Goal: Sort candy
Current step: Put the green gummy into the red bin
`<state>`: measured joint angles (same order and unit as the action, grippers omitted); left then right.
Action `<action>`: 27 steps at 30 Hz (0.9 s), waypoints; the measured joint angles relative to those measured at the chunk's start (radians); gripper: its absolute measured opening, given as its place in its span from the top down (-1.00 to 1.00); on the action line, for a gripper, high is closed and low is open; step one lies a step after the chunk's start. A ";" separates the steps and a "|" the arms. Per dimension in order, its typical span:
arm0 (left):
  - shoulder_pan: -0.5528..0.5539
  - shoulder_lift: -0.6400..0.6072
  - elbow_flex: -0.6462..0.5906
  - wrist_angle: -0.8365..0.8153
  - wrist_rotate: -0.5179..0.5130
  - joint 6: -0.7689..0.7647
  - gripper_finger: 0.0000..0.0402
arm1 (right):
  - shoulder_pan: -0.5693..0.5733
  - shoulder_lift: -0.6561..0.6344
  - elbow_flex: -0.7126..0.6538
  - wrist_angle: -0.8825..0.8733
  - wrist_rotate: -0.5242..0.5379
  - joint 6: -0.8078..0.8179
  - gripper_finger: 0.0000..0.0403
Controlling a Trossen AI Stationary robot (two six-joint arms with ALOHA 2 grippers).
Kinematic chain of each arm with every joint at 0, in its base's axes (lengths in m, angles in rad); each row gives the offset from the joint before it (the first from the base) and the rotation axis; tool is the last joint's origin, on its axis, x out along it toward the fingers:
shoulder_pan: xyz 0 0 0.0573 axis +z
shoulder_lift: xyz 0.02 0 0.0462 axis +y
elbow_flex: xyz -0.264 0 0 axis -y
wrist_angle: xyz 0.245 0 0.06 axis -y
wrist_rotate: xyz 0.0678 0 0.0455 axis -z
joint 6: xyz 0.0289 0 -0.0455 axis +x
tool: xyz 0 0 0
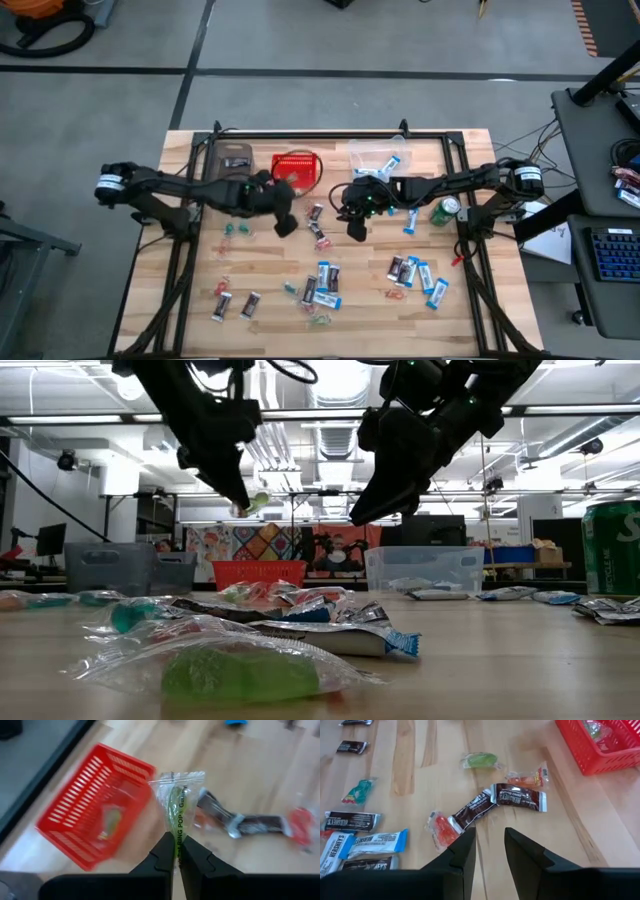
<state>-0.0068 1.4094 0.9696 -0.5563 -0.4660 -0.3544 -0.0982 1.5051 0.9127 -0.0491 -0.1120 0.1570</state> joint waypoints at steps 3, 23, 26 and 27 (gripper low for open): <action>0.052 0.000 -0.002 0.027 0.001 0.061 1.00 | 0.002 0.000 0.000 -0.001 0.000 0.000 0.53; 0.395 0.003 -0.068 0.251 0.174 0.318 1.00 | 0.004 0.000 0.000 -0.022 0.000 0.019 0.55; 0.425 0.003 -0.074 0.251 0.222 0.318 1.00 | 0.010 0.000 0.000 -0.024 0.000 0.019 0.56; 0.427 0.003 -0.076 0.254 0.225 0.318 1.00 | 0.013 0.000 0.000 -0.024 0.000 0.019 0.56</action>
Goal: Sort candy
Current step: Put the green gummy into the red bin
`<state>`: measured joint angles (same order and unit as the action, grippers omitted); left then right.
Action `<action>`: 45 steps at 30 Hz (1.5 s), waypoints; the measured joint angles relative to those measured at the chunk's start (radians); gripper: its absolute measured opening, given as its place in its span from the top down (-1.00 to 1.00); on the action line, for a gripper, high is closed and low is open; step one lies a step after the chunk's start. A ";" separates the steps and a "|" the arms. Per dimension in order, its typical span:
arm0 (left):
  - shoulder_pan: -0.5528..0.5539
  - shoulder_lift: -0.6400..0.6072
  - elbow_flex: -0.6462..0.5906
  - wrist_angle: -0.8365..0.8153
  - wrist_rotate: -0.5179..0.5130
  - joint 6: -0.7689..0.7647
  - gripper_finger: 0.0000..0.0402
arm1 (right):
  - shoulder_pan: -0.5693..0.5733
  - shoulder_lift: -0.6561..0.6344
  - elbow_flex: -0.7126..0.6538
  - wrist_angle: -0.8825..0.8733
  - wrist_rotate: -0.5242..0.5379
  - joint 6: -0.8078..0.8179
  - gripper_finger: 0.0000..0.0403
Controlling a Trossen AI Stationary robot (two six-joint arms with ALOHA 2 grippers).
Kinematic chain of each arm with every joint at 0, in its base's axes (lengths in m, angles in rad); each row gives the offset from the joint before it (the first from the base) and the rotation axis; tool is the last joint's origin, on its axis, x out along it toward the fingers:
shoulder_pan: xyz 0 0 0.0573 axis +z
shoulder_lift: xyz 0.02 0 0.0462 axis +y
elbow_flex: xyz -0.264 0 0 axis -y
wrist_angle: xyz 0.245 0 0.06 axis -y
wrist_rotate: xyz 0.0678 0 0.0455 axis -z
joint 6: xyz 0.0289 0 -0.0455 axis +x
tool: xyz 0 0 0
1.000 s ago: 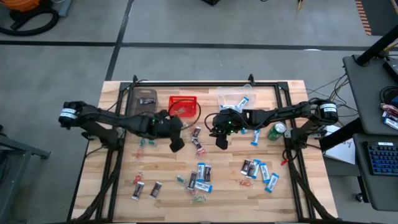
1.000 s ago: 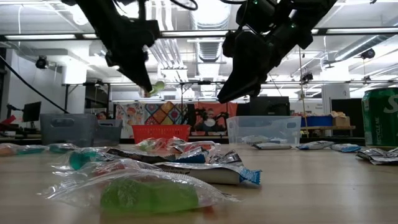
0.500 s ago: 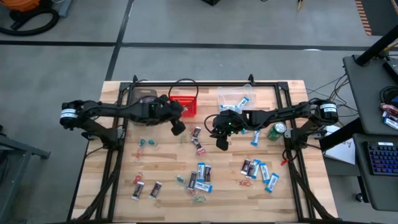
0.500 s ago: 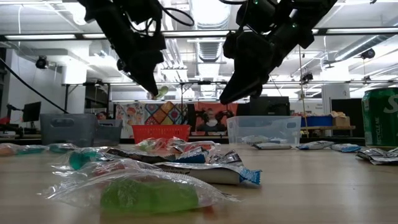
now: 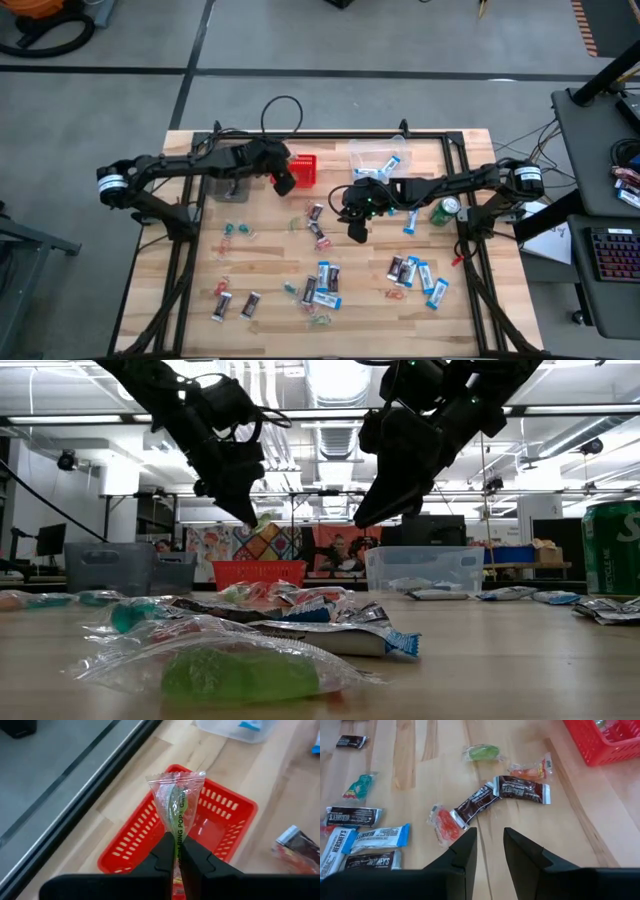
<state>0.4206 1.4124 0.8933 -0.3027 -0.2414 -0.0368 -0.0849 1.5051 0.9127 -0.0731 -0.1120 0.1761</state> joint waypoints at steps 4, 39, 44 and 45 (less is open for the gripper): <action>0.003 0.000 -0.015 0.014 -0.006 0.002 1.00 | 0.005 0.000 0.000 0.000 0.000 -0.001 0.58; 0.006 0.000 -0.044 0.014 -0.010 -0.092 0.34 | 0.012 0.000 0.000 0.017 0.004 0.032 0.53; 0.006 0.000 -0.044 0.030 0.002 -0.111 0.20 | 0.030 0.000 0.000 0.004 0.000 0.046 0.55; 0.006 0.000 -0.044 0.029 0.002 -0.115 0.17 | 0.033 0.000 0.000 -0.005 0.000 0.055 0.56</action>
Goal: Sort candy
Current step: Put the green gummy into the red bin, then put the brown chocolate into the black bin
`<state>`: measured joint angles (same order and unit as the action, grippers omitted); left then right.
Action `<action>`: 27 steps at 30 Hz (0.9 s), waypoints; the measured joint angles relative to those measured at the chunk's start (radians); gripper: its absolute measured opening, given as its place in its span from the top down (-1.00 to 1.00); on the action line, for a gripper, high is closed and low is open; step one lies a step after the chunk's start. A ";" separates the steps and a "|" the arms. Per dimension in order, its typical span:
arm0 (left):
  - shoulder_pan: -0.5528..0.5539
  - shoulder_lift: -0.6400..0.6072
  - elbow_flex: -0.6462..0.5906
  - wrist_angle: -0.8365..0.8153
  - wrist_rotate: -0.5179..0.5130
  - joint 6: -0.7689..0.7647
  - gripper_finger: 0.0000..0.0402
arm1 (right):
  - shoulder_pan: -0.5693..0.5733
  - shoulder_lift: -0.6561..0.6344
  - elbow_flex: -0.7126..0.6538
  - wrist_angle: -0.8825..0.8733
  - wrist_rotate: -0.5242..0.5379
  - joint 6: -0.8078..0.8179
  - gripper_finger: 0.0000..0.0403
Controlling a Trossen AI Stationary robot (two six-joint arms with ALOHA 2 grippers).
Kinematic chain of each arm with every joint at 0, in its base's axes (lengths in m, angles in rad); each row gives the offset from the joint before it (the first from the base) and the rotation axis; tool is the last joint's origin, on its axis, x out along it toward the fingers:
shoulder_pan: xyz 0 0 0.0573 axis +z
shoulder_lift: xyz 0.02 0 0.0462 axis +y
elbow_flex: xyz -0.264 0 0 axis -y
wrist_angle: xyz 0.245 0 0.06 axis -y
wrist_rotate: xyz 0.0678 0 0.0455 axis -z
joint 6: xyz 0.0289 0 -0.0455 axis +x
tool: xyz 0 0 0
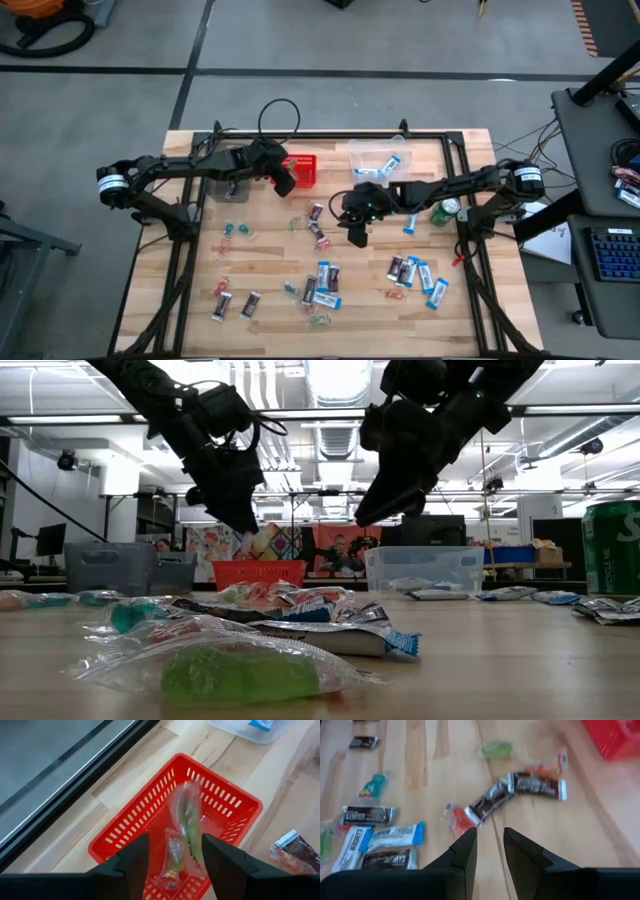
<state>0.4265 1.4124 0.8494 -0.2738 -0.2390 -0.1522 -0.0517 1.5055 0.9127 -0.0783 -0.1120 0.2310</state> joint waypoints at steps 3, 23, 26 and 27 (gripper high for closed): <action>0.000 0.000 0.000 -0.005 0.001 -0.014 0.10 | 0.010 0.000 0.000 -0.042 0.000 0.044 0.57; -0.247 -0.005 0.001 0.038 0.199 -0.065 0.18 | 0.224 -0.004 0.151 -1.008 -0.066 0.664 0.57; -0.274 -0.008 0.006 0.030 0.197 -0.046 0.18 | 0.273 -0.004 0.148 -1.000 -0.112 0.791 0.46; -0.278 -0.014 0.006 0.026 0.196 -0.037 0.18 | 0.285 -0.004 0.146 -1.000 -0.114 0.830 0.42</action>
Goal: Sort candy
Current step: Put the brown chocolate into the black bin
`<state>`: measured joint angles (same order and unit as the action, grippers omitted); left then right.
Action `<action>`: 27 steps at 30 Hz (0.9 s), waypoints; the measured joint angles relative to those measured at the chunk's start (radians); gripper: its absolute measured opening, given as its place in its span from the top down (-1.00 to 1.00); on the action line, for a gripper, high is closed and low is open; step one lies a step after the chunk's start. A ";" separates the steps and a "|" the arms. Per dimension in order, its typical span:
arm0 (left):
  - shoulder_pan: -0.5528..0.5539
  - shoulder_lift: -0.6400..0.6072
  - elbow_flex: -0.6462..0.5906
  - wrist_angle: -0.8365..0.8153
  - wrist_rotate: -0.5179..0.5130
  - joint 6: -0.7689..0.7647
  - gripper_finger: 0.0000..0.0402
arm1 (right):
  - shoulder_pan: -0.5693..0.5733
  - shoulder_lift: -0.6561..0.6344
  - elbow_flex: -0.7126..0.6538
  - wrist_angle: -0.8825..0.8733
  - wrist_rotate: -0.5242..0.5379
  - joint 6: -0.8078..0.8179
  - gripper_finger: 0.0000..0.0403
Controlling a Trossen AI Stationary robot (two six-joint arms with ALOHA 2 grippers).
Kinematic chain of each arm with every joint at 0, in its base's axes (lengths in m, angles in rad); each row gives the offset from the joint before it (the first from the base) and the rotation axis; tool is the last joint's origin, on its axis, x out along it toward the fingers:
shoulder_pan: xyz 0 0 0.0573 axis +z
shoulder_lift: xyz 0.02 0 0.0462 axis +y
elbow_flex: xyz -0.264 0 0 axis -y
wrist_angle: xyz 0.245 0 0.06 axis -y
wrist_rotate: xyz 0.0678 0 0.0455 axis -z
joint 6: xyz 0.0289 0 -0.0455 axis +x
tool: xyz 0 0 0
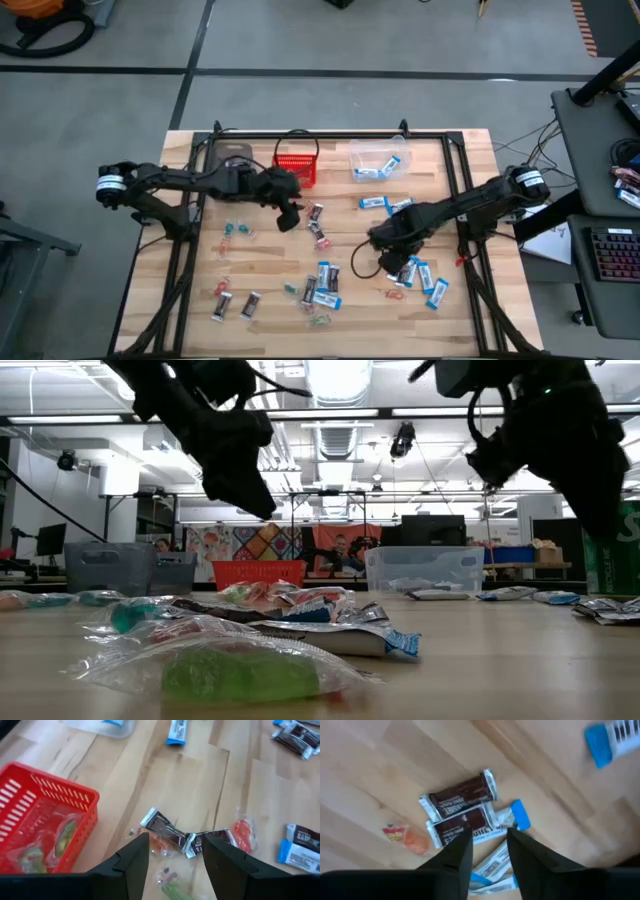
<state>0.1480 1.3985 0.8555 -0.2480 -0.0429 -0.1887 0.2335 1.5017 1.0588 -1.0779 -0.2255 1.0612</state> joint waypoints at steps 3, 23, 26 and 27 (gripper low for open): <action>-0.004 -0.028 0.000 -0.024 0.000 0.022 0.18 | 0.017 0.000 -0.007 0.008 -0.007 0.109 0.27; -0.030 -0.445 -0.275 0.140 -0.002 0.069 0.18 | 0.126 0.060 -0.062 0.200 0.192 0.577 0.00; -0.030 -0.477 -0.292 0.141 -0.002 0.075 0.18 | 0.129 0.100 -0.062 0.255 0.193 0.593 0.00; -0.030 -0.485 -0.297 0.142 -0.002 0.075 0.18 | 0.129 0.116 -0.062 0.267 0.191 0.594 0.00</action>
<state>0.1184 0.9136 0.5585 -0.1065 -0.0445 -0.1134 0.3622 1.6174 0.9966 -0.8109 -0.0347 1.6553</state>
